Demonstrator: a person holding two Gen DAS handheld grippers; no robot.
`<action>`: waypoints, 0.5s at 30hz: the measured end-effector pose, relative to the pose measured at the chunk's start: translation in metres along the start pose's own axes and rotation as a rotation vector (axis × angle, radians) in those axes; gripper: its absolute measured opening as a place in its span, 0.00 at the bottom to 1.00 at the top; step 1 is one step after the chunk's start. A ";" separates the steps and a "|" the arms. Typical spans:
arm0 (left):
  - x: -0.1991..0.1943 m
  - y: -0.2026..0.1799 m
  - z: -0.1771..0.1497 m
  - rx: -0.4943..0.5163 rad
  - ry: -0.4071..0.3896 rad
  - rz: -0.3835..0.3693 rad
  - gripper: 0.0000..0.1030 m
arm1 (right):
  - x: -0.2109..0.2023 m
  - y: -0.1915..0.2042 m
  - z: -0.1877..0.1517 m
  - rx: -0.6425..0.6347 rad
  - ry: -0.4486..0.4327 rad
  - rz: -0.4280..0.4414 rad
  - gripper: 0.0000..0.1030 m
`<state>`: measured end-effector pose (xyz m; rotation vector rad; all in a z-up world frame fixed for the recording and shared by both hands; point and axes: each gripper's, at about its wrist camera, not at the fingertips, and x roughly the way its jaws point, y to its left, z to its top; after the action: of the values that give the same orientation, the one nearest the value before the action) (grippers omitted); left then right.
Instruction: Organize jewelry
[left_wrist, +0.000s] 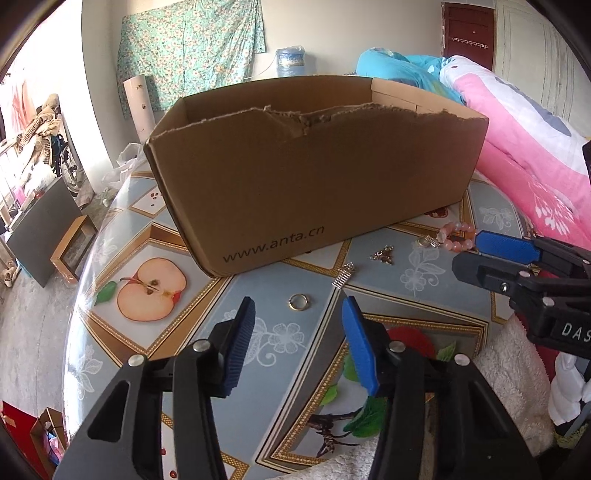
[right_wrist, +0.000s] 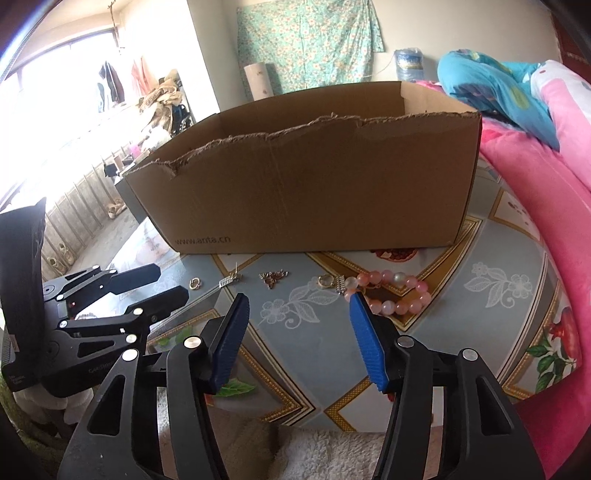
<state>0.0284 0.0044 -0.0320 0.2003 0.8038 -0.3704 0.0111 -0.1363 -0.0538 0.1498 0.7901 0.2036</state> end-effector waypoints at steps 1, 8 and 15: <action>-0.001 0.002 -0.001 -0.001 -0.002 -0.007 0.44 | 0.001 0.002 -0.001 -0.005 0.008 0.004 0.50; -0.007 0.008 -0.008 -0.031 -0.005 -0.024 0.44 | 0.003 0.010 -0.003 -0.021 0.027 0.026 0.50; -0.008 0.011 0.007 -0.066 -0.071 -0.013 0.44 | -0.004 -0.001 0.017 -0.003 -0.021 -0.007 0.50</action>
<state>0.0322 0.0139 -0.0215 0.1197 0.7461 -0.3612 0.0202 -0.1393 -0.0394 0.1466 0.7694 0.1963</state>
